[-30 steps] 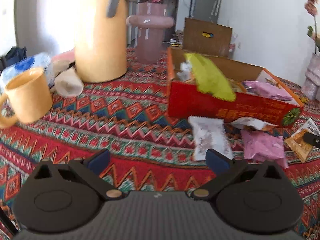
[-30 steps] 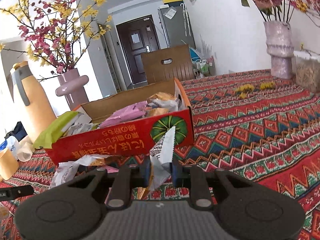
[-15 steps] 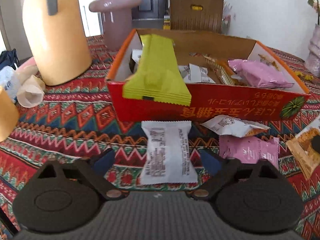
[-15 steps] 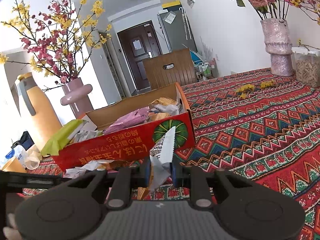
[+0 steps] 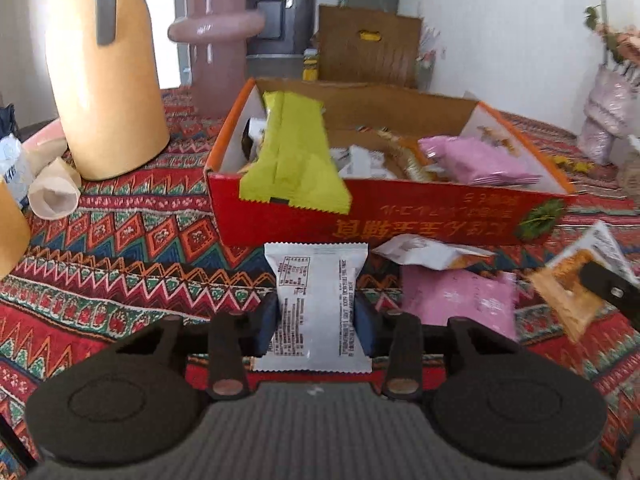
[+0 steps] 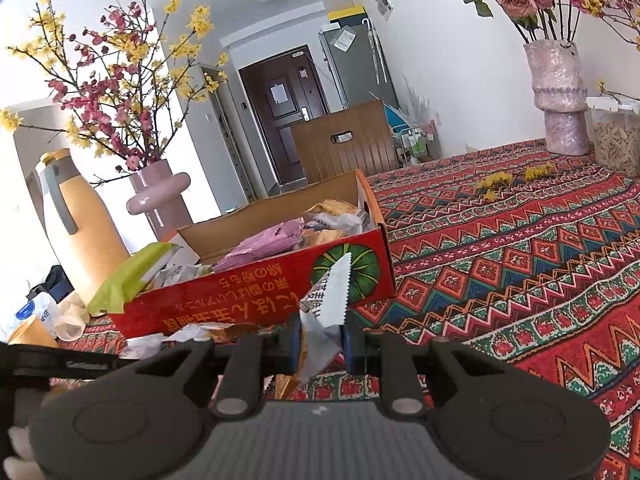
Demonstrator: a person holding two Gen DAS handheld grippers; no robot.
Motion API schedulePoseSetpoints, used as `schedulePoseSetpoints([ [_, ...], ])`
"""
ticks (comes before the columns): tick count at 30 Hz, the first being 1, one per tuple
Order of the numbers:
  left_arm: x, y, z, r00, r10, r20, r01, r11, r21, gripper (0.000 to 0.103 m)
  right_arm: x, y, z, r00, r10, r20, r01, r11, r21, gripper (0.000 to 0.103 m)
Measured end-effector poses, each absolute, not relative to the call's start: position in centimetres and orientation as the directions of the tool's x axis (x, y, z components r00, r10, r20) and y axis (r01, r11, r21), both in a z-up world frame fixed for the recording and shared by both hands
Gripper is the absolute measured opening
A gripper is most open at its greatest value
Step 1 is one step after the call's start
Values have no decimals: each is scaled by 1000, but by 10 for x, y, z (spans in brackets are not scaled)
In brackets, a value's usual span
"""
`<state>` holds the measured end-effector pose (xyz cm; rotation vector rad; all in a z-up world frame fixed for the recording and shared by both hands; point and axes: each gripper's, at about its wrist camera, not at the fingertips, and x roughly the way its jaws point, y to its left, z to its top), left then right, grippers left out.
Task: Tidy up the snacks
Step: 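Carry both held packets up and over into the box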
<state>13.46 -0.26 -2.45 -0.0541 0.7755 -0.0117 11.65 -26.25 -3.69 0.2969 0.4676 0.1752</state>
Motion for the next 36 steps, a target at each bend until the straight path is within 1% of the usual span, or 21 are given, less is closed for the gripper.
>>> schedulePoseSetpoints([
  [3, 118, -5, -8, 743, -96, -662, 49, 995, -89, 41, 113, -261, -34, 887, 231, -401, -104, 944, 315, 20],
  [5, 108, -9, 8, 776, -123, -619, 82, 992, -95, 41, 110, -259, -27, 886, 238, -397, -113, 943, 314, 20],
  [8, 105, -13, 29, 813, -141, -564, 106, 990, -96, 41, 103, -254, -6, 901, 264, -344, -155, 937, 312, 20],
  [12, 111, -20, 51, 858, -115, -501, 95, 993, -65, 41, 105, -246, 24, 926, 264, -271, -191, 944, 268, 20],
  [18, 136, -25, 69, 892, -68, -447, 45, 997, -62, 41, 126, -233, 57, 943, 260, -209, -212, 951, 223, 20],
  [22, 156, -22, 71, 906, -13, -422, -13, 998, -60, 41, 150, -225, 64, 947, 254, -196, -210, 953, 218, 20],
  [26, 174, -16, 63, 908, 32, -417, -68, 995, -70, 41, 180, -220, 53, 948, 243, -205, -194, 953, 232, 20],
  [32, 184, -13, 43, 920, 60, -387, -89, 994, -59, 41, 203, -223, 27, 944, 230, -235, -172, 955, 242, 20],
  [36, 190, -9, 34, 917, 64, -393, -93, 994, -55, 41, 208, -219, 18, 939, 233, -252, -176, 957, 231, 20],
])
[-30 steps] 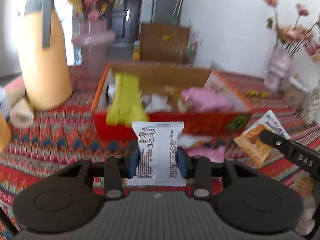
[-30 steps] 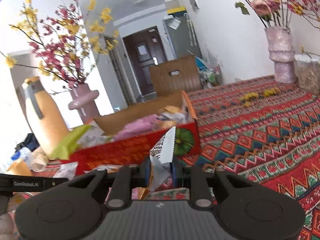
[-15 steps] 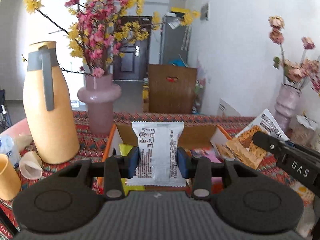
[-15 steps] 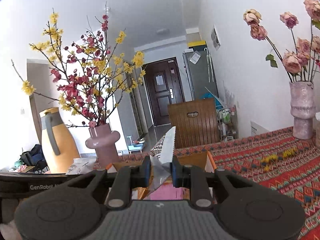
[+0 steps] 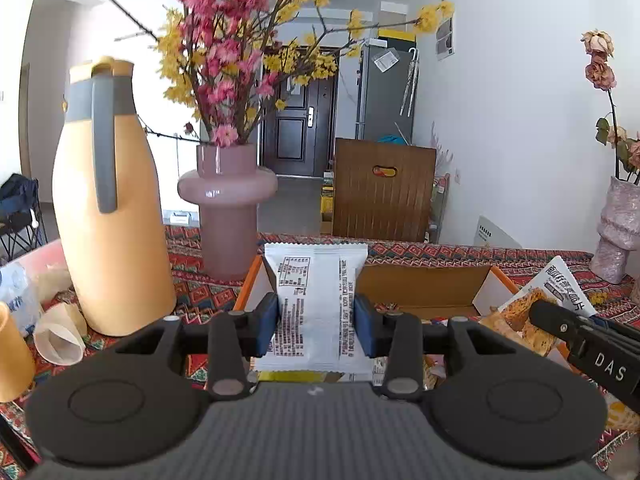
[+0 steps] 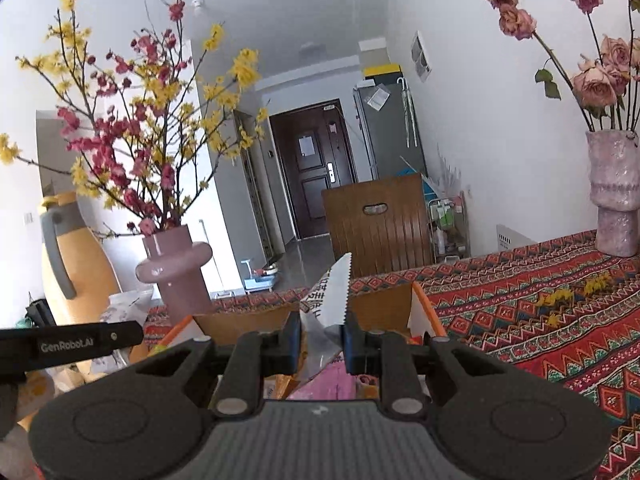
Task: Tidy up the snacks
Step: 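Carry both held packets up and over into the box, then open both tools to drop the packets into the box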
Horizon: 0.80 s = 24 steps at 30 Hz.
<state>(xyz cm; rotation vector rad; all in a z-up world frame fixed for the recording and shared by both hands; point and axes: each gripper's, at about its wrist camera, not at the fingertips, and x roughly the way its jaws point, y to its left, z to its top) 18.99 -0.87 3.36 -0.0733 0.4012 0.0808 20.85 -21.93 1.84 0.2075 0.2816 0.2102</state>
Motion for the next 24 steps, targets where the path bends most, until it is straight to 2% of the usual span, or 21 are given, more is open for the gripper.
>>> schedulePoseSetpoints([
  [4, 193, -4, 28, 912, 55, -406, -87, 994, -60, 42, 212, -214, 13, 936, 228, -267, -175, 962, 208, 20],
  [6, 191, -3, 29, 915, 59, -399, -94, 993, -69, 50, 213, -213, 12, 934, 224, -278, -170, 964, 206, 21],
  [8, 186, -2, 31, 923, 58, -381, -95, 992, -81, 62, 213, -214, 11, 934, 218, -284, -161, 964, 210, 23],
  [9, 184, -1, 33, 928, 63, -368, -101, 991, -85, 79, 212, -215, 11, 934, 216, -284, -158, 964, 214, 24],
  [10, 181, -1, 34, 932, 71, -355, -110, 990, -90, 90, 212, -216, 11, 933, 218, -285, -157, 963, 221, 29],
  [11, 178, 0, 35, 939, 85, -334, -124, 988, -97, 103, 211, -217, 11, 935, 216, -283, -154, 962, 226, 43],
  [12, 175, 1, 36, 943, 92, -319, -130, 986, -101, 103, 209, -218, 11, 937, 210, -280, -147, 962, 229, 68],
  [13, 174, 1, 37, 944, 87, -319, -126, 987, -103, 103, 208, -219, 11, 939, 204, -276, -141, 963, 231, 81],
  [14, 173, 0, 38, 944, 80, -319, -120, 987, -109, 103, 205, -220, 12, 945, 195, -263, -134, 963, 233, 99],
  [15, 172, 0, 38, 945, 80, -317, -121, 986, -112, 103, 203, -221, 12, 950, 189, -249, -130, 964, 234, 103],
  [24, 176, 2, 38, 938, 76, -338, -124, 985, -122, 103, 203, -223, 11, 949, 183, -258, -120, 963, 243, 103],
])
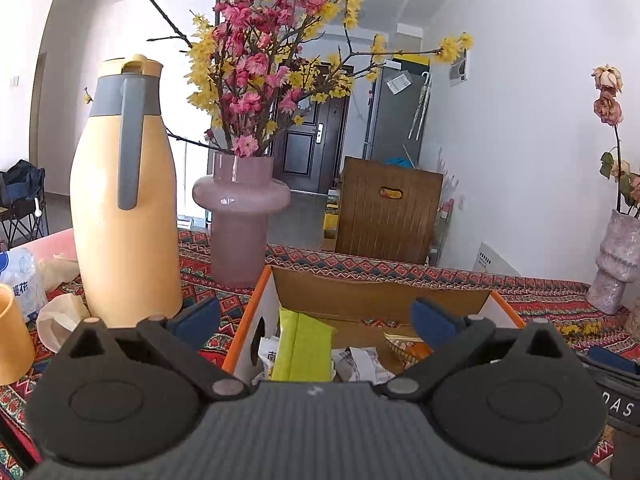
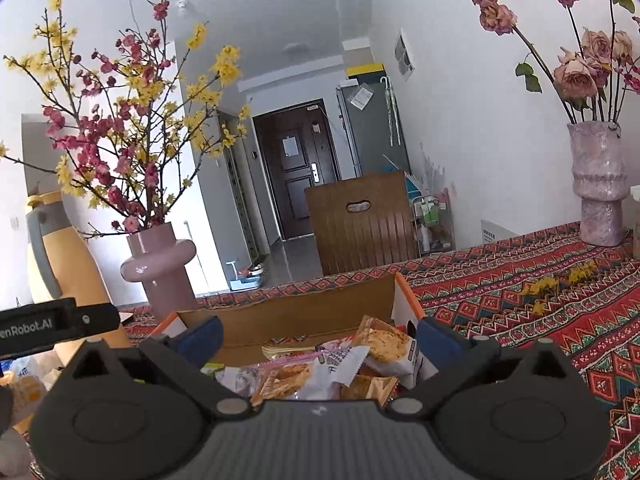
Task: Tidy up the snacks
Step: 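Open both tools to drop the packets into the box, then move both open tools back down to the packets on the tablecloth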
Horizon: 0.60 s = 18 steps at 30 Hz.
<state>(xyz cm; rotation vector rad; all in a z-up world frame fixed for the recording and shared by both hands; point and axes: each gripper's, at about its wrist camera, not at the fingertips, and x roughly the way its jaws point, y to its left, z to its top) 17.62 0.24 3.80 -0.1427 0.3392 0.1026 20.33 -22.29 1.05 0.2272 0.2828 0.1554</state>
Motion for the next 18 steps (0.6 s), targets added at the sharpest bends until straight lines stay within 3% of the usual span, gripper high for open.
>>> schedulePoseSetpoints([
  [12, 135, 6, 71, 948, 50, -313, -99, 985, -143, 103, 171, -229, 40, 961, 184, -206, -133, 962, 239, 103],
  [18, 109, 14, 61, 935, 44, -353, -89, 990, -113, 103, 141, -230, 42, 956, 194, -221, -152, 969, 193, 103],
])
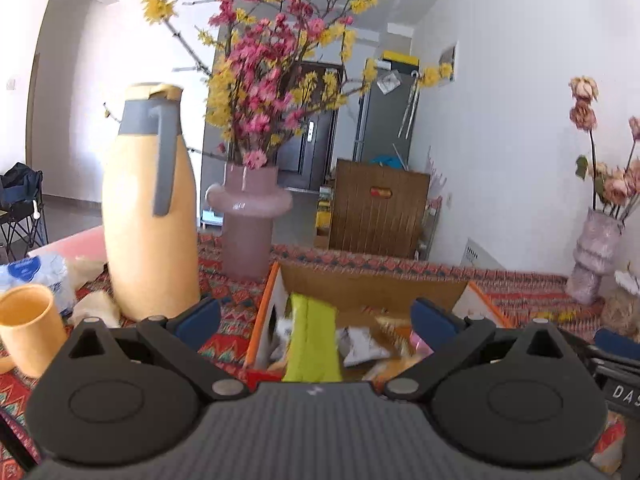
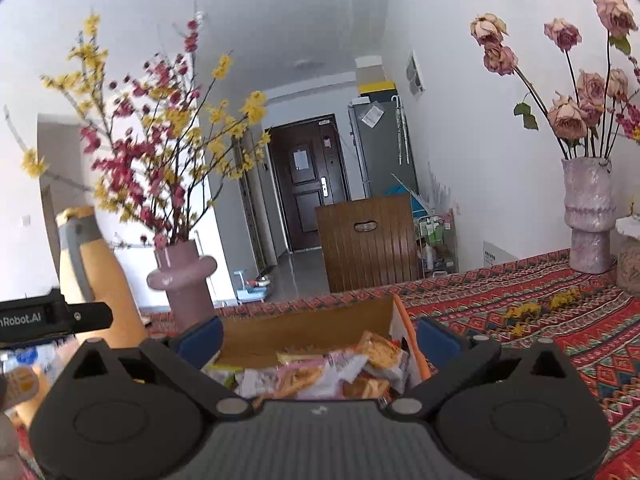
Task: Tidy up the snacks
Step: 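Move both open tools back down to the packets on the tablecloth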
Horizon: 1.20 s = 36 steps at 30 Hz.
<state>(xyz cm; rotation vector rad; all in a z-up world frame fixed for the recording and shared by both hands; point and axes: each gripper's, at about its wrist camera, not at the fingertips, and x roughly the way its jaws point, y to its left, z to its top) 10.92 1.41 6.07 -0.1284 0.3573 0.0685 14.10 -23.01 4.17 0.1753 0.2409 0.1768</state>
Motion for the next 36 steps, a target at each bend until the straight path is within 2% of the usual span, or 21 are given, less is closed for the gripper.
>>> schedulePoseSetpoints([
  [10, 82, 41, 15, 888, 87, -452, -118, 992, -42, 103, 108, -238, -1, 908, 173, -383, -135, 983, 123, 103],
  [17, 89, 51, -31, 847, 105, -521, -163, 984, -68, 103, 112, -238, -32, 872, 159, -462, -113, 986, 125, 103],
  [20, 94, 52, -36, 832, 109, -544, -172, 983, -66, 103, 120, -239, -44, 856, 144, -496, -89, 987, 133, 103],
  [36, 97, 54, -39, 826, 82, -558, -158, 983, -90, 103, 133, -238, -55, 824, 129, -552, -69, 989, 129, 103],
])
